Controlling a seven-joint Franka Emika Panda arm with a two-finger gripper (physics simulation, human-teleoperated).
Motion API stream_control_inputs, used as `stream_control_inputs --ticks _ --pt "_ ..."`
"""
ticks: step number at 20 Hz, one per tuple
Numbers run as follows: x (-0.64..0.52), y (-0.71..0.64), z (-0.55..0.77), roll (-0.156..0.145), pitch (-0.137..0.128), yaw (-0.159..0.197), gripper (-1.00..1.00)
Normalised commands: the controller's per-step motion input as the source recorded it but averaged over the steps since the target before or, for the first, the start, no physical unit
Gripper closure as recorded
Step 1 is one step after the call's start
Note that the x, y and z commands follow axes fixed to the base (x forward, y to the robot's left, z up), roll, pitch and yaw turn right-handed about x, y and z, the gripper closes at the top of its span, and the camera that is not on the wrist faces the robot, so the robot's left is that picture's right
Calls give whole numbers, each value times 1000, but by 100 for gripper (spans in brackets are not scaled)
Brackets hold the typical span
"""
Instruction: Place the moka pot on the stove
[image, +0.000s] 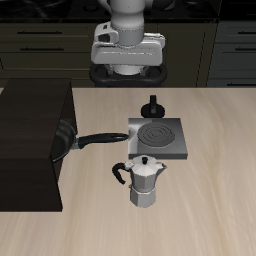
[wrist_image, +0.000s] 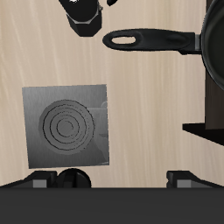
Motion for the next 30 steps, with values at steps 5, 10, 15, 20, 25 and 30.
stream_control_inputs --ticks 5,10,15,20,25,30 --pt "299 70 14 33 14 7 -100" --pt "312 62 29 21 -2 -15 -100" --pt "336 18 20 -6 -1 1 -100" --pt "415 42 -25 -7 4 -2 -100" --pt "257 72 -54 -9 13 -6 -100" --pt "269 92 -20 -9 4 1 -100"
